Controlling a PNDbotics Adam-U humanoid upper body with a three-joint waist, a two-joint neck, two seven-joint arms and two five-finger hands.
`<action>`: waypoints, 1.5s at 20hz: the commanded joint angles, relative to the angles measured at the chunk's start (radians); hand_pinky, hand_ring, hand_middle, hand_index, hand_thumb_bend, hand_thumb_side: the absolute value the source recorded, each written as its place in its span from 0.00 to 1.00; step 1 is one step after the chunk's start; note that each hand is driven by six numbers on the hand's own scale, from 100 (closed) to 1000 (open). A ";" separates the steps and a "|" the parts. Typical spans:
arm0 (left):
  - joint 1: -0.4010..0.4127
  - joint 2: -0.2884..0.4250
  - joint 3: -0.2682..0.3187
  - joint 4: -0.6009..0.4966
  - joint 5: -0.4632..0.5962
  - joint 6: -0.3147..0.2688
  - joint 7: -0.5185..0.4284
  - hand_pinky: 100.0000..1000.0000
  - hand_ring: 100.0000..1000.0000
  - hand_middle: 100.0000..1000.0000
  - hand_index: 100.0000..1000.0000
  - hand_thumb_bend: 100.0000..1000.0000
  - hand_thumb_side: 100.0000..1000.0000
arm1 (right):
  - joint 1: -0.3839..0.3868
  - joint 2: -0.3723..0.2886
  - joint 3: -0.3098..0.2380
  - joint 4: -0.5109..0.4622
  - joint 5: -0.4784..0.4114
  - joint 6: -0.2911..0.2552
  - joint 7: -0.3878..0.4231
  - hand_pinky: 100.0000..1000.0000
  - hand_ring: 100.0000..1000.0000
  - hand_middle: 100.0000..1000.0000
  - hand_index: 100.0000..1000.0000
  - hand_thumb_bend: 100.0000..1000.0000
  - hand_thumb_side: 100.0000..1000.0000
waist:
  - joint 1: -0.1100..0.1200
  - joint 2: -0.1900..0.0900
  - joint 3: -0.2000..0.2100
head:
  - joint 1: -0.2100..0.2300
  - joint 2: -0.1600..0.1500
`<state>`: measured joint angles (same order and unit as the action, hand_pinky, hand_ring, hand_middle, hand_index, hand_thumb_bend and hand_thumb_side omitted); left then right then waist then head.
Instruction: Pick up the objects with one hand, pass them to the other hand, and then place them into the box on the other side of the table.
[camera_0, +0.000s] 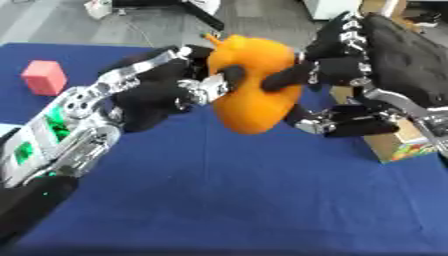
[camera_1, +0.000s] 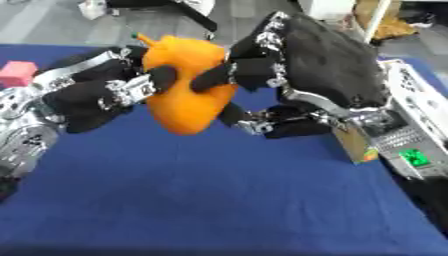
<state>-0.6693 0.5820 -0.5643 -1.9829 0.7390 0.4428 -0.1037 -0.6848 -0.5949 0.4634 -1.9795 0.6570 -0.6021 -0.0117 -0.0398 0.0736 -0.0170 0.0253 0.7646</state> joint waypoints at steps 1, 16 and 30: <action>-0.013 0.003 0.007 -0.017 0.005 0.004 0.002 0.64 0.53 0.44 0.52 0.00 0.24 | -0.010 -0.012 -0.008 -0.020 -0.025 0.016 -0.003 0.00 0.04 0.19 0.54 0.00 0.00 | -0.003 -0.020 0.001 | 0.002 0.005; 0.003 0.025 0.033 -0.017 -0.081 -0.048 -0.002 0.75 0.73 0.73 0.79 0.49 0.65 | 0.001 -0.028 -0.014 -0.020 -0.066 0.047 -0.043 0.00 0.03 0.16 0.40 0.00 0.00 | -0.002 -0.020 -0.005 | 0.004 0.005; 0.101 0.068 0.145 -0.017 -0.272 -0.123 0.056 0.80 0.81 0.79 0.85 0.59 0.66 | 0.031 -0.088 -0.066 -0.020 -0.040 0.057 -0.127 0.00 0.04 0.16 0.40 0.00 0.00 | -0.001 -0.015 -0.013 | 0.002 0.005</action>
<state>-0.5578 0.6216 -0.4480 -1.9834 0.4813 0.3259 -0.0626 -0.6419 -0.6457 0.4230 -1.9796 0.6121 -0.5487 -0.1235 -0.0398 0.0736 -0.0289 0.0258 0.7646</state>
